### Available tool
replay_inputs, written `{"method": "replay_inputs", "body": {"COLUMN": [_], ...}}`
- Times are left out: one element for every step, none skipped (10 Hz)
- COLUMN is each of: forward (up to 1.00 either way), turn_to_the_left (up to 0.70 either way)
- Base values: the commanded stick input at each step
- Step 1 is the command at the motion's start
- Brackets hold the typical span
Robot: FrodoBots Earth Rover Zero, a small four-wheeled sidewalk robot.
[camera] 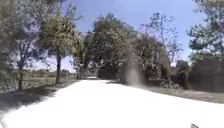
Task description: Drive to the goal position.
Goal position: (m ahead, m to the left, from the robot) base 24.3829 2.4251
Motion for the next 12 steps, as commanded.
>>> {"method": "replay_inputs", "body": {"forward": [0.70,0.70,0.70,0.70,0.70,0.70,0.70,0.70,0.70,0.70,0.70,0.70], "turn_to_the_left": [0.00,0.03,0.09,0.14,0.14,0.14,0.14,0.14,0.14,0.14,0.14,0.14]}}
